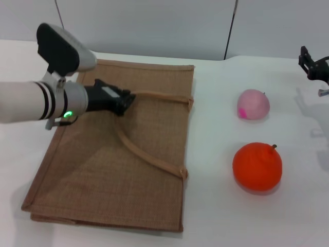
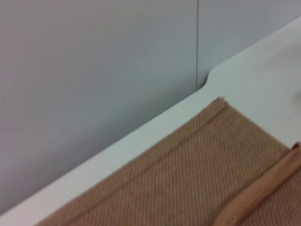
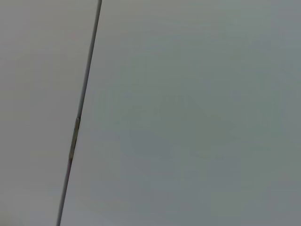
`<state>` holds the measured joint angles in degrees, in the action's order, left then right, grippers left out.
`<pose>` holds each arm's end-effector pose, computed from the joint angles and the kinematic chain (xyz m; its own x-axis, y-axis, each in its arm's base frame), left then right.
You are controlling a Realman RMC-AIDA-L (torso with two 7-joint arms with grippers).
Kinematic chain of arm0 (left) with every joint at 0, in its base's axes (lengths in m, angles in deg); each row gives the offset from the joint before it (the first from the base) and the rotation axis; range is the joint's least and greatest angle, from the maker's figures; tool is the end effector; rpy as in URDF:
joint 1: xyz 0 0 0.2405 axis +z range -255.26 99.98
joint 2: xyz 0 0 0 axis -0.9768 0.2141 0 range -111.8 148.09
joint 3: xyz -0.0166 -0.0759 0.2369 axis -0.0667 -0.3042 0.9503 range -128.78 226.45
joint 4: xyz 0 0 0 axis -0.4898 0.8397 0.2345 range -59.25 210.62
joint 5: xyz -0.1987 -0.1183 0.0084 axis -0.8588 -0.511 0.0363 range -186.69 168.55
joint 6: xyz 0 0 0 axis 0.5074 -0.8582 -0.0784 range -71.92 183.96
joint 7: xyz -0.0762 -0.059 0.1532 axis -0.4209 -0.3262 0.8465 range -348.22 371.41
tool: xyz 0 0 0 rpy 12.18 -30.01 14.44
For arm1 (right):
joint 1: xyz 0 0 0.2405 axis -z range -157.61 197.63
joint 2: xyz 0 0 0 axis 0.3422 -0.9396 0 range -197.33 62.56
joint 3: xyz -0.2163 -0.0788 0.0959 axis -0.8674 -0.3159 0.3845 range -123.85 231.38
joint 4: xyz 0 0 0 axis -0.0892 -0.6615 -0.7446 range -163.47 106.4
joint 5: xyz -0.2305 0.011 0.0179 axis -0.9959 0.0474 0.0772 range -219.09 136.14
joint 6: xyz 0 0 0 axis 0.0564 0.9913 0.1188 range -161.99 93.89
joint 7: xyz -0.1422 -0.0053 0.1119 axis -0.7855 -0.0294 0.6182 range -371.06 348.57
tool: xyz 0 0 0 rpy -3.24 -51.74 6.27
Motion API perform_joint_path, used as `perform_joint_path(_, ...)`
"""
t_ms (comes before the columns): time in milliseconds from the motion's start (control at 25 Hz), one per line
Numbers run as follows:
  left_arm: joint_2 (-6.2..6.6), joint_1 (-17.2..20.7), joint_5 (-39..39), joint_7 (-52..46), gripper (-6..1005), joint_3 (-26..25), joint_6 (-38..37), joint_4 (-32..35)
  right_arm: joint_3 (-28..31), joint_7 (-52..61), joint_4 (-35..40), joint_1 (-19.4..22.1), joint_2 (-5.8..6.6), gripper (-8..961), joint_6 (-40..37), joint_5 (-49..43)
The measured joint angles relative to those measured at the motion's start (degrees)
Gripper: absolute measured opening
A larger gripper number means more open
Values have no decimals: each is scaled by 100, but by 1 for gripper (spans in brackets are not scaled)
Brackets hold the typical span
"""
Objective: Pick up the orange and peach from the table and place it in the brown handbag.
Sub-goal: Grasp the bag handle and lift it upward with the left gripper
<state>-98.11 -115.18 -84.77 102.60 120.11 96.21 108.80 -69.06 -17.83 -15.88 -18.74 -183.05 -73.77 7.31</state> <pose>-0.2664 0.4628 -0.0587 0.8918 0.3785 0.2477 0.4490 -0.6739 -0.5868 0.3026 0.4710 -0.0271 0.8633 -0.1243 -0.4891 -0.5040 -0.1638 -0.8480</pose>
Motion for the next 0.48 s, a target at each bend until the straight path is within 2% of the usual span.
perform_joint_path(320,-2,40,19,-363,114,26,370,717,-18,0,6,30,0,711,0,-18)
perform_joint_path(480,-1,237,452,-884,114,-12,725,1410,-34,-15,14,35,-6,711,26,-32)
